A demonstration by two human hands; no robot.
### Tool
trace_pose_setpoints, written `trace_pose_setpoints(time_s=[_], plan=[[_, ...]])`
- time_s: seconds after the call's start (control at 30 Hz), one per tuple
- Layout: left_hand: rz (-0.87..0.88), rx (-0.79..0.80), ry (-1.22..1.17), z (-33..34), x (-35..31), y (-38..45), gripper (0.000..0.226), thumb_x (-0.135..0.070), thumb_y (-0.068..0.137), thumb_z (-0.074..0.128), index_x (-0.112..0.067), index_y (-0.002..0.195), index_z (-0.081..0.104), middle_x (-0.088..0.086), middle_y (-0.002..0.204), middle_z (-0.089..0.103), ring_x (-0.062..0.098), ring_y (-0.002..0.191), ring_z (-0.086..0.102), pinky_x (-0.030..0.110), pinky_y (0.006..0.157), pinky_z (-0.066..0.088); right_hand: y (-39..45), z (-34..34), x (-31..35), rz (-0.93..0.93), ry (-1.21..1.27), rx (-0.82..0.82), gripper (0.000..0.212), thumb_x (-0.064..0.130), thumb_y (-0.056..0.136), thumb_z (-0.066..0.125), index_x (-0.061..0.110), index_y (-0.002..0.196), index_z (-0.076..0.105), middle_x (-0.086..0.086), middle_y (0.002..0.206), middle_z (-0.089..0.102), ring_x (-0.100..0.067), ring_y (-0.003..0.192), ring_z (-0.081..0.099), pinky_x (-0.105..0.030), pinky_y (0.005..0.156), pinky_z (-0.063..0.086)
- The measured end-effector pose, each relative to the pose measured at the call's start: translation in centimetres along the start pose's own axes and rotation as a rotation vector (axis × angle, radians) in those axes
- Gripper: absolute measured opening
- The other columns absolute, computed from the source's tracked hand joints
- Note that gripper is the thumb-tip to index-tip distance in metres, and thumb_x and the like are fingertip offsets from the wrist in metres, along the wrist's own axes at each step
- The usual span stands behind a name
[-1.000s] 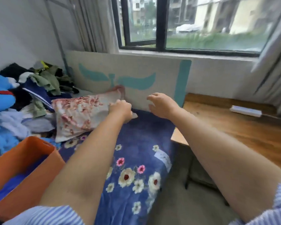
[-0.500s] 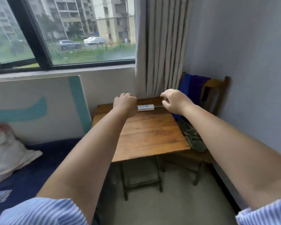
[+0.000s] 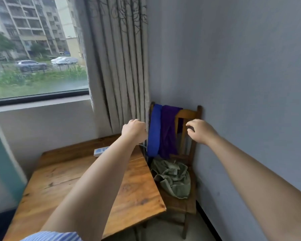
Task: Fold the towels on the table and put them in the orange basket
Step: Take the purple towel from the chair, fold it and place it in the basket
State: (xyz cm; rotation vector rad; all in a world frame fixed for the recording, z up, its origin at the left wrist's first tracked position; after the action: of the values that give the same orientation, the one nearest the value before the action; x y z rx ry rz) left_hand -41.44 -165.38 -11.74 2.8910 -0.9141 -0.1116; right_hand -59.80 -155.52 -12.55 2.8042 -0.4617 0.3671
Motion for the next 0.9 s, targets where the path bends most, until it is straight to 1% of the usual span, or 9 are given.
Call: trace_pose_setpoints(time_s=[0.2, 0.3, 0.33, 0.43, 0.57, 0.6, 0.7, 0.83, 0.9], plan=[[0.073, -0.012, -0.066, 0.9, -1.6, 11.1, 0.029, -0.018, 0.092, 0.037, -0.006, 0.103, 0.061, 0.009, 0.113, 0.052, 0.027, 0.108, 0.047, 0.033, 0.073, 0.037, 9.3, 1.8, -3.1, 0.037, -0.008, 0.007, 0.035, 0.015, 0.092, 0.041, 0.008, 0.124, 0.053, -0.010, 0.131, 0.052, -0.027, 0.117, 0.049, -0.030, 0.092, 0.041], [0.113, 0.003, -0.085, 1.8, -1.5, 17.6, 0.029, -0.020, 0.093, 0.037, -0.006, 0.102, 0.061, 0.009, 0.113, 0.052, 0.028, 0.107, 0.049, 0.034, 0.073, 0.037, 15.0, 2.7, -4.1, 0.044, -0.029, 0.009, 0.034, 0.014, 0.092, 0.040, 0.006, 0.122, 0.054, -0.011, 0.130, 0.053, -0.026, 0.116, 0.050, -0.032, 0.092, 0.042], [0.111, 0.013, -0.091, 2.0, -1.5, 17.9, 0.029, -0.020, 0.093, 0.038, -0.006, 0.103, 0.061, 0.009, 0.112, 0.052, 0.028, 0.105, 0.049, 0.034, 0.073, 0.038, 15.2, 2.7, -3.9, 0.033, -0.028, 0.020, 0.033, 0.013, 0.092, 0.041, 0.005, 0.121, 0.055, -0.011, 0.129, 0.053, -0.026, 0.116, 0.050, -0.032, 0.092, 0.042], [0.120, 0.054, -0.105, 3.8, -1.3, 23.8, 0.029, -0.020, 0.094, 0.037, -0.005, 0.104, 0.060, 0.009, 0.105, 0.054, 0.026, 0.095, 0.052, 0.032, 0.067, 0.039, 20.6, 3.9, -5.3, 0.029, -0.030, 0.018, 0.035, 0.014, 0.092, 0.042, 0.006, 0.125, 0.052, -0.011, 0.131, 0.052, -0.025, 0.119, 0.050, -0.031, 0.094, 0.041], [0.123, 0.152, -0.152, 6.9, -1.5, 29.1, 0.031, -0.019, 0.095, 0.034, -0.004, 0.110, 0.056, 0.009, 0.105, 0.056, 0.023, 0.089, 0.052, 0.030, 0.067, 0.039, 25.6, 6.2, -7.7, 0.050, -0.047, 0.082, 0.037, 0.014, 0.092, 0.045, 0.008, 0.127, 0.050, -0.011, 0.132, 0.052, -0.025, 0.120, 0.049, -0.030, 0.095, 0.040], [0.124, 0.180, -0.158, 7.8, -1.7, 30.5, 0.031, -0.019, 0.096, 0.033, -0.004, 0.112, 0.055, 0.010, 0.110, 0.056, 0.023, 0.091, 0.052, 0.030, 0.068, 0.039, 26.9, 7.0, -8.5, 0.063, -0.048, 0.102, 0.037, 0.014, 0.091, 0.046, 0.009, 0.128, 0.050, -0.011, 0.132, 0.052, -0.025, 0.120, 0.049, -0.029, 0.095, 0.040], [0.113, 0.218, -0.186, 9.6, -2.0, 33.4, 0.034, -0.021, 0.097, 0.033, -0.007, 0.125, 0.048, 0.010, 0.126, 0.053, 0.025, 0.111, 0.052, 0.029, 0.079, 0.041, 29.3, 8.9, -10.5, 0.070, -0.031, 0.131, 0.035, 0.012, 0.090, 0.047, 0.008, 0.125, 0.053, -0.012, 0.128, 0.056, -0.026, 0.116, 0.052, -0.029, 0.091, 0.042], [0.096, 0.255, -0.189, 12.0, -3.0, 37.3, 0.035, -0.021, 0.097, 0.033, -0.008, 0.126, 0.048, 0.011, 0.126, 0.053, 0.025, 0.113, 0.051, 0.028, 0.078, 0.040, 32.8, 11.3, -12.8, 0.023, 0.046, 0.146, 0.020, 0.002, 0.085, 0.049, 0.002, 0.098, 0.065, -0.016, 0.099, 0.066, -0.031, 0.096, 0.061, -0.034, 0.078, 0.046], [0.063, 0.265, -0.203, 13.4, -3.4, 39.0, 0.034, -0.022, 0.097, 0.034, -0.006, 0.124, 0.049, 0.011, 0.125, 0.054, 0.025, 0.113, 0.052, 0.031, 0.082, 0.042, 34.3, 12.5, -13.8, 0.005, 0.063, 0.159, 0.022, 0.002, 0.084, 0.050, 0.001, 0.102, 0.064, -0.017, 0.099, 0.067, -0.030, 0.094, 0.060, -0.036, 0.080, 0.047]])
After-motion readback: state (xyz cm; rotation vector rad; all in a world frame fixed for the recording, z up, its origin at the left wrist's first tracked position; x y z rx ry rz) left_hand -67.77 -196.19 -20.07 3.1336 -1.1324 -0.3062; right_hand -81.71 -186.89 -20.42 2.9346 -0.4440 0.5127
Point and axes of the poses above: each hand's wrist, its own y-axis towards the middle knuckle, its own z-axis out of the palm, x = y × z, the point moved 7 cm from there along y, towards the middle knuckle
